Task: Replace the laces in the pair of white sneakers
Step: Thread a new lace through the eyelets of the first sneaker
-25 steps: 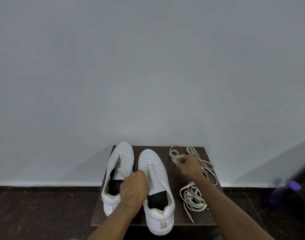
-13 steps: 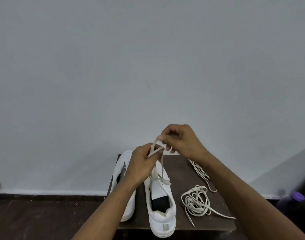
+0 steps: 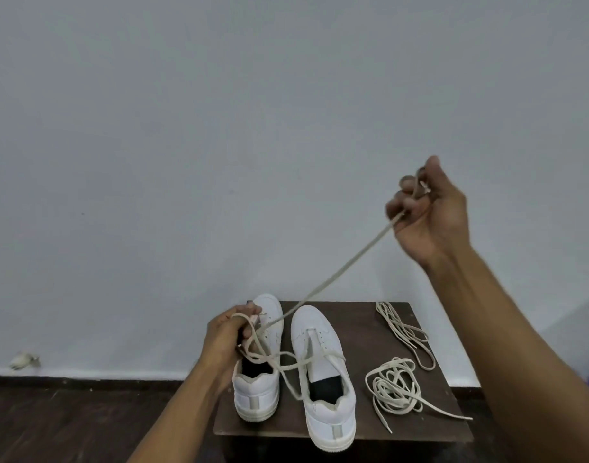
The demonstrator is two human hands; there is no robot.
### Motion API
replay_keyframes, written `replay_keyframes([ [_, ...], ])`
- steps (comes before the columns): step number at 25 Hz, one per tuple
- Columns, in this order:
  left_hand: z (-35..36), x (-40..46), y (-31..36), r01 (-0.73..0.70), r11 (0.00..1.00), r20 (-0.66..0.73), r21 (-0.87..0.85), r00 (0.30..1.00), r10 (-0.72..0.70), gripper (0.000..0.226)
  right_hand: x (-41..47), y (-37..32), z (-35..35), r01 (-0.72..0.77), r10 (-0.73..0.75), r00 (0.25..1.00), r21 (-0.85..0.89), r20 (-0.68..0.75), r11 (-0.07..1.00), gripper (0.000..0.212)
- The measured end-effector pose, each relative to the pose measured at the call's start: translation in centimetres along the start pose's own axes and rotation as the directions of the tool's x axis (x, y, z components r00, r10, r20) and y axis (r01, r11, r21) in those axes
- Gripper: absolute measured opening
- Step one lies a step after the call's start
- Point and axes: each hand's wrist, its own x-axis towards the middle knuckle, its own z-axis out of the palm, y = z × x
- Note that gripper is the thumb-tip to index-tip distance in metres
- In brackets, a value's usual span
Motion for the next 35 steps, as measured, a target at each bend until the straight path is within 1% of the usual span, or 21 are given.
replay_keyframes([
  [2, -0.3, 0.9, 1.1, 0.103, 0.983, -0.072, -0.153, 0.991, -0.115, 0.022, 0.2, -1.6, -0.3, 0.072, -0.088, 0.994, -0.202, -0.071, 0.977, 0.027],
  [3, -0.3, 1.3, 1.8, 0.15, 0.967, -0.066, -0.208, 0.984, -0.167, 0.022, 0.3, -1.6, -0.7, 0.091, -0.126, 0.988, -0.324, -0.088, 0.942, 0.026],
  [4, 0.0, 1.4, 2.5, 0.176, 0.959, -0.031, -0.22, 0.982, -0.187, 0.022, 0.3, -1.2, -1.2, 0.092, -0.145, 0.985, -0.438, -0.091, 0.894, 0.025],
  [6, 1.4, 1.0, 4.1, 0.16, 0.977, 0.088, -0.142, 0.985, -0.149, 0.022, 0.2, 0.9, -2.5, 0.022, -0.095, 0.992, -0.622, -0.084, 0.783, 0.017],
  [8, 3.2, -0.6, 5.5, 0.07, 0.997, 0.206, 0.041, 0.976, -0.077, 0.027, -0.5, 3.9, -3.7, -0.109, 0.076, 0.994, -0.716, -0.078, 0.69, 0.001],
  [9, 3.8, -1.5, 5.9, 0.02, 0.982, 0.26, 0.186, 0.963, -0.069, 0.03, -0.9, 5.4, -4.5, -0.172, 0.157, 0.984, -0.729, -0.089, 0.662, 0.007],
  [11, 4.0, -2.7, 5.5, -0.048, 0.876, 0.35, 0.48, 0.926, -0.141, 0.032, -1.5, 8.0, -6.2, -0.271, 0.247, 0.959, -0.719, -0.141, 0.641, 0.015],
  [13, 3.4, -3.2, 4.3, -0.07, 0.759, 0.405, 0.648, 0.875, -0.265, 0.029, -1.9, 10.0, -7.8, -0.338, 0.298, 0.936, -0.719, -0.189, 0.607, 0.025],
  [14, 3.0, -2.9, 3.5, -0.066, 0.716, 0.396, 0.695, 0.866, -0.305, 0.028, -2.0, 11.0, -8.5, -0.37, 0.324, 0.922, -0.722, -0.211, 0.584, 0.028],
  [16, 2.3, -1.8, 1.7, -0.06, 0.641, 0.336, 0.765, 0.886, -0.319, 0.032, -2.3, 12.9, -10.0, -0.423, 0.375, 0.895, -0.728, -0.242, 0.539, 0.03],
  [18, 2.3, -0.3, -0.2, -0.113, 0.595, 0.345, 0.796, 0.892, -0.292, 0.044, -2.3, 14.5, -11.7, -0.473, 0.41, 0.867, -0.722, -0.282, 0.505, 0.023],
  [20, 3.3, 1.0, -1.7, -0.18, 0.655, 0.405, 0.734, 0.89, -0.209, 0.045, -2.1, 15.8, -13.6, -0.505, 0.398, 0.853, -0.725, -0.337, 0.468, 0.017],
  [22, 4.8, 2.2, -2.9, -0.176, 0.737, 0.368, 0.652, 0.924, -0.104, 0.031, -2.0, 17.1, -15.3, -0.512, 0.346, 0.854, -0.743, -0.388, 0.431, 0.009],
  [23, 5.5, 3.2, -3.6, -0.163, 0.749, 0.326, 0.642, 0.943, -0.075, 0.024, -1.9, 17.6, -15.9, -0.504, 0.314, 0.861, -0.759, -0.401, 0.412, 0.009],
  [24, 6.3, 4.3, -4.4, -0.161, 0.723, 0.286, 0.672, 0.957, -0.054, 0.019, -1.8, 18.1, -16.5, -0.492, 0.285, 0.869, -0.778, -0.406, 0.392, 0.013],
  [26, 7.3, 6.4, -6.3, -0.188, 0.555, 0.258, 0.811, 0.965, -0.05, 0.018, -1.5, 18.9, -17.0, -0.468, 0.262, 0.881, -0.81, -0.394, 0.355, 0.016],
  [28, 7.9, 7.6, -7.6, -0.196, 0.403, 0.248, 0.894, 0.966, -0.079, 0.02, -1.1, 19.5, -17.2, -0.445, 0.285, 0.886, -0.84, -0.365, 0.31, 0.009],
  [30, 8.3, 8.4, -8.4, -0.188, 0.345, 0.237, 0.92, 0.966, -0.104, 0.015, -0.7, 20.1, -17.6, -0.404, 0.311, 0.892, -0.886, -0.327, 0.227, 0.016],
  [31, 8.5, 8.5, -8.6, -0.182, 0.341, 0.23, 0.922, 0.967, -0.108, 0.013, -0.5, 20.4, -17.8, -0.374, 0.323, 0.896, -0.909, -0.304, 0.184, 0.02],
  [32, 8.5, 8.7, -9.0, -0.162, 0.381, 0.217, 0.91, 0.97, -0.107, 0.012, -0.3, 20.8, -18.0, -0.338, 0.33, 0.902, -0.93, -0.277, 0.144, 0.023],
  [35, 8.4, 8.8, -10.2, -0.006, 0.662, 0.132, 0.75, 0.981, -0.14, 0.014, 0.4, 21.6, -18.5, -0.209, 0.317, 0.93, -0.977, -0.188, 0.033, 0.014],
])
